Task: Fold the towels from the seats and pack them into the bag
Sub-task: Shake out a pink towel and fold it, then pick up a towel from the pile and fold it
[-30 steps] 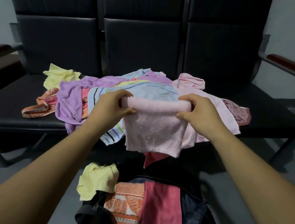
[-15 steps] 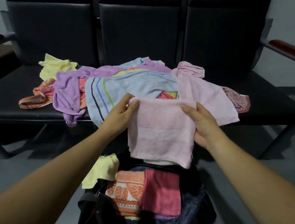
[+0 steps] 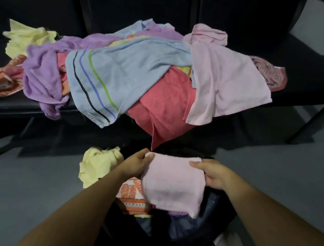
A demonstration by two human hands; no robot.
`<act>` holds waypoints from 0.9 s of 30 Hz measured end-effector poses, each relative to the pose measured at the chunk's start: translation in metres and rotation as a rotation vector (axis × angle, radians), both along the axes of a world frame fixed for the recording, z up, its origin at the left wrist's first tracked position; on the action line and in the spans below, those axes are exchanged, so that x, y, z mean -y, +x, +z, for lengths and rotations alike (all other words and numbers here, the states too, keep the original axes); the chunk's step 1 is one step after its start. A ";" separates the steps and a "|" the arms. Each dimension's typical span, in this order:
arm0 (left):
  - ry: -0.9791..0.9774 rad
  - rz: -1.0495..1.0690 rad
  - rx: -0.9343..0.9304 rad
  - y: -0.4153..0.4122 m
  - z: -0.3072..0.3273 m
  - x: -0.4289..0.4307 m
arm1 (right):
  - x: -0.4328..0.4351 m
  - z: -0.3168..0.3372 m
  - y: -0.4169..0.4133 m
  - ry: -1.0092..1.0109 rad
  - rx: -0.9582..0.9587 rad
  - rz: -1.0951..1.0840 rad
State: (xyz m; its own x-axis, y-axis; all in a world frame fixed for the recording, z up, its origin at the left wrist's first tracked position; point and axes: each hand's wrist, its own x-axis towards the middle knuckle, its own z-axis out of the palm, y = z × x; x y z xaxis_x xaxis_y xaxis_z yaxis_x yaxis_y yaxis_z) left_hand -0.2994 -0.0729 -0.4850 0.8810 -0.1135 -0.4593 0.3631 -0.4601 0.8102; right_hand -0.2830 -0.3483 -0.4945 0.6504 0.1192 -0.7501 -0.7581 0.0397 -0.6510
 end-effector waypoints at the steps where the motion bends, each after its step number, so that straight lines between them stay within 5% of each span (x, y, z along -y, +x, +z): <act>1: 0.004 -0.004 -0.041 0.000 -0.012 0.001 | 0.002 -0.011 0.001 -0.058 -0.050 0.036; 7: 0.128 0.108 -0.111 0.004 -0.081 0.025 | -0.005 -0.092 0.006 -0.393 -0.013 -0.105; 11: 0.251 -0.032 -0.200 -0.002 -0.127 0.030 | -0.021 -0.109 -0.008 -0.578 -0.018 0.010; 18: 0.419 -0.084 -0.084 0.009 -0.105 0.015 | -0.037 -0.076 -0.001 -1.102 0.081 0.301; 24: 0.519 -0.405 -0.024 0.033 -0.031 -0.055 | -0.125 -0.043 0.040 -0.727 0.217 0.401; 27: 0.602 -0.228 -0.009 0.034 -0.020 -0.095 | -0.177 -0.040 0.042 -0.576 0.234 0.404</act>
State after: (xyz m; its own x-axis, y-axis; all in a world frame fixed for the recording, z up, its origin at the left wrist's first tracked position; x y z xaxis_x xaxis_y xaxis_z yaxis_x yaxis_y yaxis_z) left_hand -0.2657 0.0219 -0.5046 0.8612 -0.0178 -0.5080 0.2075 -0.9000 0.3833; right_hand -0.2408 -0.1711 -0.5341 0.7899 0.0127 -0.6131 -0.4801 -0.6092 -0.6312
